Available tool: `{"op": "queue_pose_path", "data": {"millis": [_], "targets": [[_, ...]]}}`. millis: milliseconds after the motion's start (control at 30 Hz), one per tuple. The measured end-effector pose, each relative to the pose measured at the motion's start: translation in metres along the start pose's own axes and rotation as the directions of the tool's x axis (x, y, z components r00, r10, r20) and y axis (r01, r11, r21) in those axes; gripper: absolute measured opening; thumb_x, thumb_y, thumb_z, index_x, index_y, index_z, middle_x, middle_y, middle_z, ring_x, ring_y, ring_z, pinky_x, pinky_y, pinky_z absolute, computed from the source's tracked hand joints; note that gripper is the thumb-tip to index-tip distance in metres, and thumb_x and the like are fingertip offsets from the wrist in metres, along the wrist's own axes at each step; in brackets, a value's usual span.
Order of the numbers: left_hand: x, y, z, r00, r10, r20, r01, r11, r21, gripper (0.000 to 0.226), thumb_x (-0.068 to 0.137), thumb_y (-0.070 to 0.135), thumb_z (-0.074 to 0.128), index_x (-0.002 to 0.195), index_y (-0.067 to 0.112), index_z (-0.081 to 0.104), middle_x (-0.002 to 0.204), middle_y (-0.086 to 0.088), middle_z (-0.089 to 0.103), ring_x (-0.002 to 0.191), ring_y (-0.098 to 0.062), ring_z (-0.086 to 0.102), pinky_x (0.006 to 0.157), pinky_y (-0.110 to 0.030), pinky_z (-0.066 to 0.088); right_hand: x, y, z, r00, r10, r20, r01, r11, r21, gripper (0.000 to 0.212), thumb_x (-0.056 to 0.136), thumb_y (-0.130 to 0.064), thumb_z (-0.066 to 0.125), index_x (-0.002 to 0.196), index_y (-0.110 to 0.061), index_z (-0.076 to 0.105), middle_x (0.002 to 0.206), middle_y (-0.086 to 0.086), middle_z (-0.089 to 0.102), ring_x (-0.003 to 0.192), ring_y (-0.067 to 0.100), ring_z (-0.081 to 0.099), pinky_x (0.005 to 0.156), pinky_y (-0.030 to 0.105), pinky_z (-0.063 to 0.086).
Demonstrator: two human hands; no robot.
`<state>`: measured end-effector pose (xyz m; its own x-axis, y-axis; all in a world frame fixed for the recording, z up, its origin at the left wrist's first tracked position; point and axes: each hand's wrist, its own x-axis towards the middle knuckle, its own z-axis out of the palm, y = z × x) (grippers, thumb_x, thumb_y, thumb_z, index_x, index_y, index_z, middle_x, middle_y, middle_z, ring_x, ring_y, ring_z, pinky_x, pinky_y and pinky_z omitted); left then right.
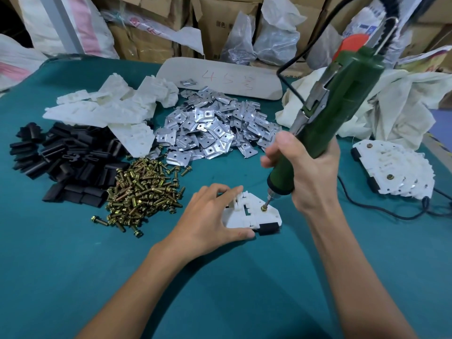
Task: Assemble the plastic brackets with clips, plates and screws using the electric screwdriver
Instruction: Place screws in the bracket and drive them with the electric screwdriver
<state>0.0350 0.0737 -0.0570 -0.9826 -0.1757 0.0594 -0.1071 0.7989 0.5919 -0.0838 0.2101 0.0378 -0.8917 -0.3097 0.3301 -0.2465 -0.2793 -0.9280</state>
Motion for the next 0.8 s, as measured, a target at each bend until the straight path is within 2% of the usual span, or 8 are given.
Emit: {"op": "queue_pose_path", "data": {"millis": [67,100,367,533,733,800], "targets": [[-0.0003,0.0001,-0.0002,1.000,-0.004,0.004,0.004,1.000,-0.007,0.102,0.064,0.086,0.058,0.152,0.041,0.036,0.117,0.023,0.036,0.115,-0.005,0.035,0.102,-0.024,0.030,0.0012,0.0007,0.0025,0.998,-0.008,-0.062,0.006,1.000,-0.027,0.040,0.077,-0.028,0.076,0.089,0.003,0.053,0.062,0.012,0.058,0.046,0.025,0.055,0.049,0.032,0.051],[-0.0001,0.0002,-0.0003,1.000,-0.007,0.006,0.007,1.000,-0.011,0.101,0.064,0.086,0.059,0.152,0.041,0.035,0.118,0.023,0.036,0.115,-0.006,0.035,0.103,-0.025,0.031,0.0011,0.0009,0.0043,0.997,-0.023,-0.077,0.020,0.999,-0.032,0.037,0.077,-0.027,0.075,0.088,0.000,0.053,0.060,0.009,0.056,0.044,0.025,0.053,0.048,0.031,0.049],[0.0000,0.0004,-0.0007,1.000,-0.018,0.012,0.018,1.000,-0.018,0.099,0.066,0.082,0.065,0.152,0.043,0.035,0.118,0.023,0.035,0.115,-0.005,0.034,0.098,-0.022,0.026,0.0036,0.0025,0.0078,0.995,-0.063,-0.081,0.060,0.998,-0.031,0.037,0.080,-0.028,0.076,0.088,0.000,0.053,0.059,0.008,0.055,0.042,0.025,0.050,0.047,0.032,0.047],[0.0004,0.0002,-0.0010,1.000,-0.021,0.008,0.021,1.000,-0.017,0.099,0.066,0.082,0.066,0.152,0.043,0.035,0.119,0.023,0.037,0.114,-0.004,0.033,0.095,-0.020,0.024,0.0032,0.0063,0.0032,0.995,-0.092,-0.046,0.090,0.994,-0.054,0.048,0.081,-0.032,0.081,0.089,0.007,0.054,0.061,0.008,0.058,0.042,0.025,0.053,0.048,0.033,0.048],[0.0004,-0.0009,0.0000,1.000,-0.018,0.005,0.019,1.000,-0.018,0.100,0.065,0.083,0.066,0.151,0.043,0.035,0.117,0.023,0.037,0.113,-0.003,0.033,0.095,-0.020,0.025,0.0016,0.0080,0.0038,0.992,-0.096,-0.078,0.092,0.995,-0.046,0.029,0.081,-0.026,0.074,0.082,-0.007,0.053,0.057,0.005,0.056,0.041,0.026,0.051,0.047,0.031,0.047],[0.0008,-0.0005,0.0003,1.000,-0.019,0.007,0.019,1.000,-0.016,0.100,0.065,0.083,0.066,0.151,0.044,0.035,0.117,0.024,0.036,0.112,-0.003,0.033,0.094,-0.020,0.024,0.0014,0.0079,0.0038,0.992,-0.096,-0.080,0.093,0.995,-0.042,0.028,0.082,-0.027,0.077,0.084,-0.011,0.054,0.059,0.006,0.057,0.041,0.025,0.052,0.047,0.032,0.048]]}}
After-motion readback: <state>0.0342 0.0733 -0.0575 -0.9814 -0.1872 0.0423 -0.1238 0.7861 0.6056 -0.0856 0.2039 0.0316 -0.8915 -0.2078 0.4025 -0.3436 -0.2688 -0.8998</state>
